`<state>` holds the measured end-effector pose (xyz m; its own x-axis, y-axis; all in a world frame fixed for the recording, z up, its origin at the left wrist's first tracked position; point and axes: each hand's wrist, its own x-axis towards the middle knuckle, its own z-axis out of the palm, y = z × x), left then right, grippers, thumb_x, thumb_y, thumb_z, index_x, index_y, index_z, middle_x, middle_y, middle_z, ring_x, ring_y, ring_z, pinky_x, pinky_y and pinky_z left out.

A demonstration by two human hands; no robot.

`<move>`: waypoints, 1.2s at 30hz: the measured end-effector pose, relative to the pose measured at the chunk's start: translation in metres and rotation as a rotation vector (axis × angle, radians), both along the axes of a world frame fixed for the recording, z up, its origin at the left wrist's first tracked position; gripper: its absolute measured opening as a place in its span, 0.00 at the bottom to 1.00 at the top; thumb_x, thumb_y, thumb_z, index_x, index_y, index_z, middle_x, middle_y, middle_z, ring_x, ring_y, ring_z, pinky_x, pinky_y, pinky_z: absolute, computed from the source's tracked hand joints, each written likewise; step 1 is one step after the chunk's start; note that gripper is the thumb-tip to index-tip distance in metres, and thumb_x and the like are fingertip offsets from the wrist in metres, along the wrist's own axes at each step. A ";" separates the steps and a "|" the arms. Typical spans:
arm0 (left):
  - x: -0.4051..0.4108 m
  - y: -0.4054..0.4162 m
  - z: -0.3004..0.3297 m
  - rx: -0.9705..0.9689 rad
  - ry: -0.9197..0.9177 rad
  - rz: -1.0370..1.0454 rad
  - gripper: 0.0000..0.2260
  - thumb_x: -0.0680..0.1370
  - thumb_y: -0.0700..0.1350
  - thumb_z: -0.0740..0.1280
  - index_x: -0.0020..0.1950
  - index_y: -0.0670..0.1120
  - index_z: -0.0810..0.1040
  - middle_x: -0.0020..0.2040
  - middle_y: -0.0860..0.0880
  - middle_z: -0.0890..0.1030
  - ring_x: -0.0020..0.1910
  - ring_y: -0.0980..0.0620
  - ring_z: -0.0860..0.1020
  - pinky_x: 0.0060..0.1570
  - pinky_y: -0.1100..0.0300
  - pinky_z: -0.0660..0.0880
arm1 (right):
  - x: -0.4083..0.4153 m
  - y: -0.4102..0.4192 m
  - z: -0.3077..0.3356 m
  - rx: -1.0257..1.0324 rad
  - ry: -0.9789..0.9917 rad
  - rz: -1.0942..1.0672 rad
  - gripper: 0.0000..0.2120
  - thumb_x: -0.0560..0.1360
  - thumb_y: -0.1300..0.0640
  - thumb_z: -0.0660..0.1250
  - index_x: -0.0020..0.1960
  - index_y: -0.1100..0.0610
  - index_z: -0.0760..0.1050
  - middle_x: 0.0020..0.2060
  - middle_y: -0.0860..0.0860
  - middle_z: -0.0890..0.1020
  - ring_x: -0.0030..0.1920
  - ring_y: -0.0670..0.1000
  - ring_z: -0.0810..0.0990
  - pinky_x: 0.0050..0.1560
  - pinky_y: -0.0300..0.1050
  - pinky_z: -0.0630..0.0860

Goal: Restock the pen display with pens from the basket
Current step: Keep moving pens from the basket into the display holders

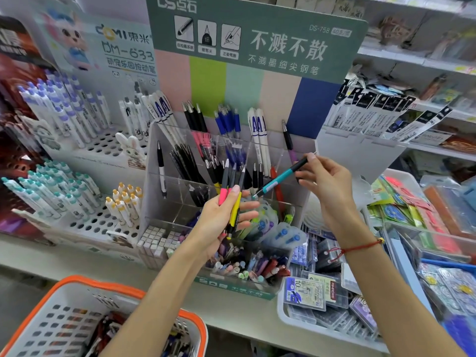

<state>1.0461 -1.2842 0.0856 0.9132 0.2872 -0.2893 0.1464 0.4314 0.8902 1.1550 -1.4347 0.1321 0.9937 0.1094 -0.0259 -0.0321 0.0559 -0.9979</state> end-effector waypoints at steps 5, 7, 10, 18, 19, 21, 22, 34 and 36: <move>0.004 0.002 -0.003 0.021 0.007 0.007 0.13 0.82 0.52 0.60 0.54 0.44 0.78 0.34 0.51 0.79 0.27 0.58 0.74 0.26 0.67 0.71 | 0.002 0.000 -0.001 0.013 -0.060 -0.030 0.06 0.81 0.58 0.63 0.52 0.59 0.77 0.42 0.54 0.83 0.34 0.44 0.83 0.34 0.32 0.77; 0.005 0.004 -0.005 -0.019 -0.013 0.014 0.13 0.82 0.52 0.60 0.55 0.44 0.77 0.31 0.53 0.73 0.25 0.59 0.68 0.23 0.67 0.65 | 0.003 0.000 -0.002 0.021 -0.108 -0.088 0.06 0.81 0.59 0.62 0.52 0.60 0.76 0.41 0.53 0.82 0.34 0.43 0.83 0.35 0.33 0.77; 0.005 0.011 -0.007 -0.051 -0.026 0.053 0.13 0.83 0.51 0.59 0.56 0.43 0.76 0.29 0.54 0.67 0.23 0.59 0.63 0.22 0.68 0.60 | 0.004 0.001 -0.003 0.034 -0.162 -0.148 0.07 0.82 0.61 0.60 0.54 0.61 0.76 0.41 0.52 0.82 0.36 0.43 0.83 0.38 0.34 0.78; -0.004 0.029 -0.009 -0.055 -0.053 0.130 0.13 0.83 0.51 0.58 0.57 0.43 0.76 0.29 0.54 0.66 0.22 0.60 0.61 0.20 0.69 0.58 | -0.003 0.024 -0.007 0.052 -0.099 -0.034 0.08 0.82 0.61 0.58 0.55 0.61 0.76 0.43 0.52 0.84 0.38 0.43 0.84 0.38 0.33 0.78; -0.005 0.030 -0.008 -0.048 -0.057 0.130 0.13 0.83 0.51 0.58 0.56 0.43 0.76 0.29 0.54 0.66 0.23 0.60 0.61 0.20 0.69 0.58 | -0.005 0.028 -0.007 0.050 -0.089 -0.020 0.08 0.82 0.61 0.59 0.55 0.60 0.76 0.43 0.52 0.84 0.38 0.43 0.84 0.38 0.33 0.79; -0.008 0.033 -0.007 -0.009 -0.070 0.119 0.13 0.83 0.51 0.59 0.56 0.44 0.77 0.29 0.54 0.66 0.23 0.59 0.61 0.21 0.68 0.58 | -0.007 0.034 -0.006 0.049 -0.083 0.000 0.07 0.82 0.61 0.59 0.55 0.60 0.76 0.44 0.54 0.84 0.38 0.44 0.84 0.39 0.33 0.80; -0.010 0.035 -0.006 0.013 -0.078 0.116 0.13 0.82 0.51 0.59 0.56 0.44 0.77 0.29 0.54 0.66 0.23 0.59 0.61 0.21 0.68 0.58 | -0.008 0.037 -0.007 0.049 -0.084 0.008 0.07 0.82 0.61 0.60 0.55 0.60 0.76 0.44 0.55 0.84 0.38 0.45 0.84 0.40 0.34 0.80; -0.060 0.093 -0.016 -0.063 -0.089 0.501 0.10 0.84 0.49 0.57 0.53 0.45 0.74 0.31 0.53 0.69 0.24 0.60 0.65 0.21 0.69 0.61 | -0.043 0.106 -0.024 -0.104 -0.330 0.289 0.04 0.80 0.61 0.64 0.52 0.58 0.77 0.46 0.52 0.85 0.46 0.46 0.85 0.49 0.43 0.81; -0.068 0.098 -0.018 -0.083 -0.095 0.507 0.10 0.84 0.49 0.57 0.53 0.45 0.74 0.30 0.53 0.69 0.23 0.60 0.65 0.21 0.69 0.60 | -0.048 0.120 -0.027 -0.145 -0.387 0.310 0.03 0.80 0.60 0.64 0.52 0.57 0.77 0.45 0.51 0.84 0.46 0.45 0.84 0.50 0.42 0.81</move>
<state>0.9785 -1.1861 0.0674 0.6889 0.6794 -0.2526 -0.1787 0.4968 0.8492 1.1071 -1.3145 0.1051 0.8548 0.4232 0.3004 0.3480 -0.0379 -0.9367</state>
